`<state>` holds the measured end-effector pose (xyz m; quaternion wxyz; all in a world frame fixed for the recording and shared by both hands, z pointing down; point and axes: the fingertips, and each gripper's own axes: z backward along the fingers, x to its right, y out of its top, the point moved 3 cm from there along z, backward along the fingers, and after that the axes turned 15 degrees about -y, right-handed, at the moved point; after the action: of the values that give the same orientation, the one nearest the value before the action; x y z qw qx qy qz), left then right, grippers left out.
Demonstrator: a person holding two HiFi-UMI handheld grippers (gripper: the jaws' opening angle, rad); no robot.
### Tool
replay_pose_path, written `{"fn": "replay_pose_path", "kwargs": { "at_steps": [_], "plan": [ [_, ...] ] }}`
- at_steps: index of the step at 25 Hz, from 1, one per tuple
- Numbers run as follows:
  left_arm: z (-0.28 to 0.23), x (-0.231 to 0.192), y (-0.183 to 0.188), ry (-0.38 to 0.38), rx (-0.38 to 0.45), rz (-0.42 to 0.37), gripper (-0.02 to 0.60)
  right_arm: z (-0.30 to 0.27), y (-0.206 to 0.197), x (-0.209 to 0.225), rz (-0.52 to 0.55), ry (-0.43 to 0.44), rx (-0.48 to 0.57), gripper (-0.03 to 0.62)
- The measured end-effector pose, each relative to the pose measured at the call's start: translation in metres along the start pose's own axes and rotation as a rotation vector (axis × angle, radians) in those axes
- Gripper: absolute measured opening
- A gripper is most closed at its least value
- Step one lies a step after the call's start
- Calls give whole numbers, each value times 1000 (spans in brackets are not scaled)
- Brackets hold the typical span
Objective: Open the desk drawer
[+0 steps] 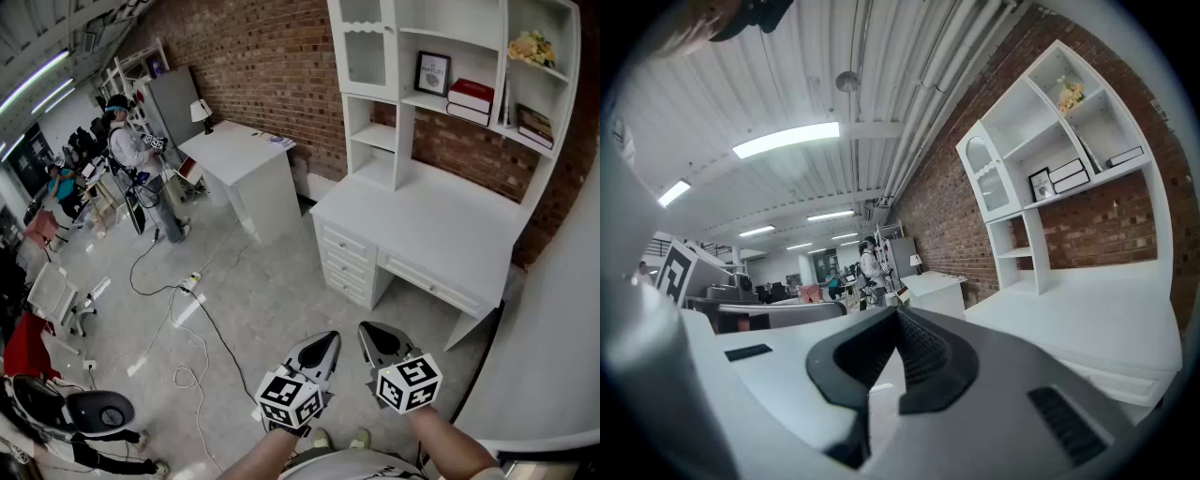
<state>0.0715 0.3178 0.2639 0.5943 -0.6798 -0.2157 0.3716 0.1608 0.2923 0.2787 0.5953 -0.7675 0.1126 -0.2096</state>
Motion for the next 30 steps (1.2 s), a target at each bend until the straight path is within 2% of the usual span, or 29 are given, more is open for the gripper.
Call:
{"fn": "replay_pose_path", "kwargs": {
  "at_steps": [10, 19, 25, 30],
  "plan": [
    [-7, 1, -3, 10, -3, -2, 12, 0, -2, 6, 2, 12, -5, 17],
    [-10, -10, -9, 52, -3, 13, 12, -7, -8, 13, -70, 61, -14, 18],
    [-22, -35, -10, 55, -10, 6, 12, -36, -9, 20, -88, 49, -25, 18],
    [-38, -83, -9, 50, -9, 6, 12, -84, -15, 22, -90, 35, -49, 20]
  ]
}}
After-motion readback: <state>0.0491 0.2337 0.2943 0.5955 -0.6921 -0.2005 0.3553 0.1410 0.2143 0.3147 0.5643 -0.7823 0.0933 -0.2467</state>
